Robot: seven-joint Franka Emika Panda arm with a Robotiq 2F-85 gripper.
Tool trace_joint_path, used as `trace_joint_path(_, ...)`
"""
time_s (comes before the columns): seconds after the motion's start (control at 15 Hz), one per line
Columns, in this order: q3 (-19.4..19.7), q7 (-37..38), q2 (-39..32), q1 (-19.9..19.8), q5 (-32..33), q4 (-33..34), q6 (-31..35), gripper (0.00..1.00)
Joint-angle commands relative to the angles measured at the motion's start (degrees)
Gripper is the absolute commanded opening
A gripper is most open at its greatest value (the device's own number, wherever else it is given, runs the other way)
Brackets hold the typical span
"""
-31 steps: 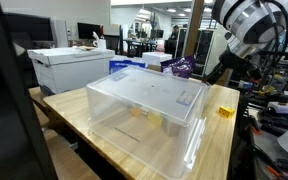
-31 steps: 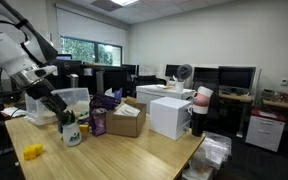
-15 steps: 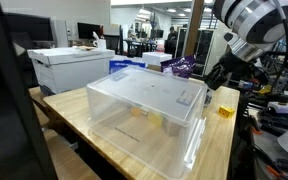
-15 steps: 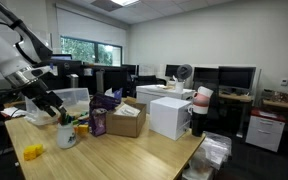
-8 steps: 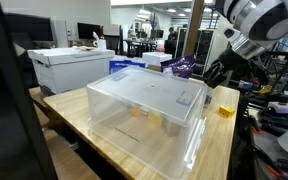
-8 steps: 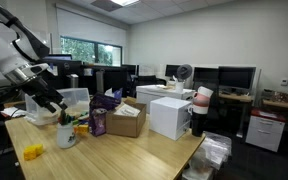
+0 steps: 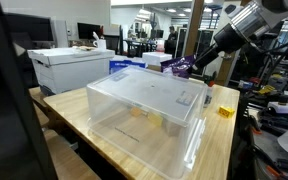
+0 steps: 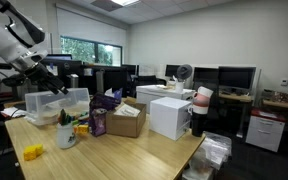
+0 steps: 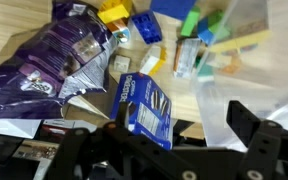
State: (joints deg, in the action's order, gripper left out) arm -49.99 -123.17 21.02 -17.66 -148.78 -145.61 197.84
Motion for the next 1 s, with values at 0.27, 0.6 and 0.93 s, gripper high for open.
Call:
trace_joint_path(0.27,16.85,15.21,-0.39,16.29,-0.44,4.98,0.0,1.0)
trace_joint_path(0.6,30.51,22.93,-1.34,29.85,-0.44,6.79,-0.03,1.0)
trace_joint_path(0.93,45.62,31.02,-1.21,45.6,-0.42,6.67,0.03,1.0)
